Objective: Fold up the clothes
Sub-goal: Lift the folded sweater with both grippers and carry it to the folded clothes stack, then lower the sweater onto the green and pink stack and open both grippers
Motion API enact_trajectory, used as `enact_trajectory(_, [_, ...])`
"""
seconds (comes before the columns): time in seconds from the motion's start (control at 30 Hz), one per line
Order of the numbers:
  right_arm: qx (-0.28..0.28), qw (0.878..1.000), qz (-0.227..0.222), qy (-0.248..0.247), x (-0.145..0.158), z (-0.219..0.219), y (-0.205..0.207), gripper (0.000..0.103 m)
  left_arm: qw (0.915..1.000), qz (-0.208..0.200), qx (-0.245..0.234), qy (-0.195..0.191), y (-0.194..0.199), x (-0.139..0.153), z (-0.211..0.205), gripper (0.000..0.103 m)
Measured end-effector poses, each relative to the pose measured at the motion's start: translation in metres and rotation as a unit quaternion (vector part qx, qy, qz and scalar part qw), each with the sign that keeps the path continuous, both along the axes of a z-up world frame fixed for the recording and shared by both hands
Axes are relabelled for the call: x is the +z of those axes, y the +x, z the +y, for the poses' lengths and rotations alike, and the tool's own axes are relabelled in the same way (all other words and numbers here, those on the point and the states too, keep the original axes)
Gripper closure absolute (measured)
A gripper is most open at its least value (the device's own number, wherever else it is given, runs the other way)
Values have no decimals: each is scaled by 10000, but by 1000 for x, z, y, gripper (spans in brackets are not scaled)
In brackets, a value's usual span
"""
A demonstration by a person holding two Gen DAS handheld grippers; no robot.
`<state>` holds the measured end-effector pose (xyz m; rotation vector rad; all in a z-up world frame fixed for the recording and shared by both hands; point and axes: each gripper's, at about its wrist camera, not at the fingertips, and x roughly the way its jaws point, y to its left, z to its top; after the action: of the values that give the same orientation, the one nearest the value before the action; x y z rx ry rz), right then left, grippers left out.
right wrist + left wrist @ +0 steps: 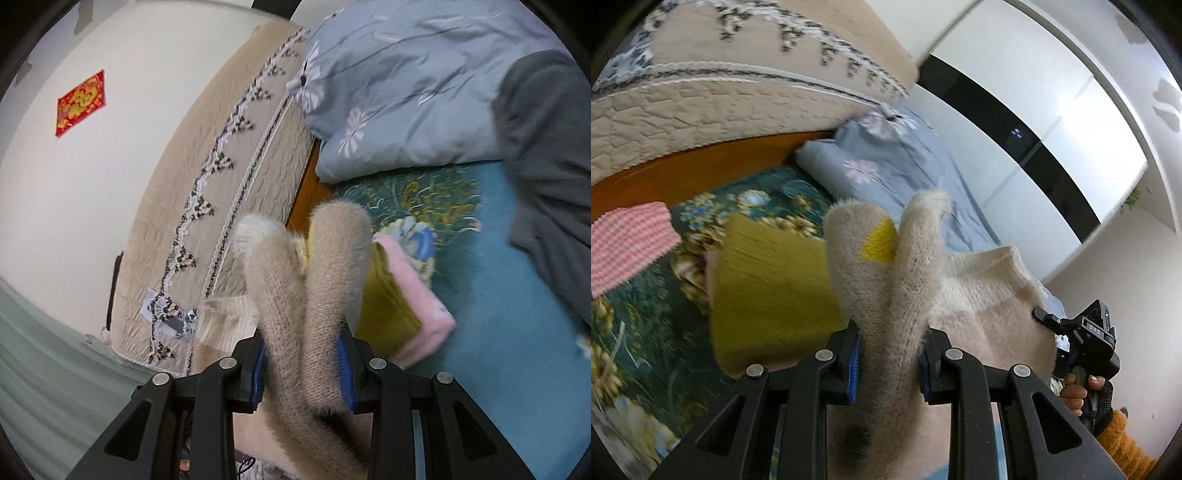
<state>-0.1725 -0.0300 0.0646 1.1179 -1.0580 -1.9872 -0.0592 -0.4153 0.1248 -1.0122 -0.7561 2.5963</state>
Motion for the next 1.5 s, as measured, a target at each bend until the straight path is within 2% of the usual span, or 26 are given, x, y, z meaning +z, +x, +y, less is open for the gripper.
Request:
enact_trajectory(0.27, [333, 9992, -148, 144, -26, -59, -72, 69, 9989, -169, 422, -136, -49, -25, -55, 78])
enact_trajectory(0.57, [580, 9971, -330, 364, -65, -90, -120, 69, 9969, -364, 667, -189, -80, -58, -89, 78])
enact_trajectory(0.83, [432, 9956, -677, 491, -113, -81, -130, 69, 9944, -740, 746, -107, -65, -108, -98, 77])
enact_trajectory(1.0, [544, 9957, -576, 483, -109, -85, -128, 69, 9918, -792, 939, 361, -50, -131, -106, 77])
enact_trajectory(1.17, [634, 9930, -573, 819, -114, -87, -129, 64, 9907, -720, 1044, 501, -38, -136, -108, 77])
enact_trajectory(1.5, [611, 9908, -744, 951, -112, -80, -128, 53, 9887, -899, 1086, 520, -37, -135, -111, 75])
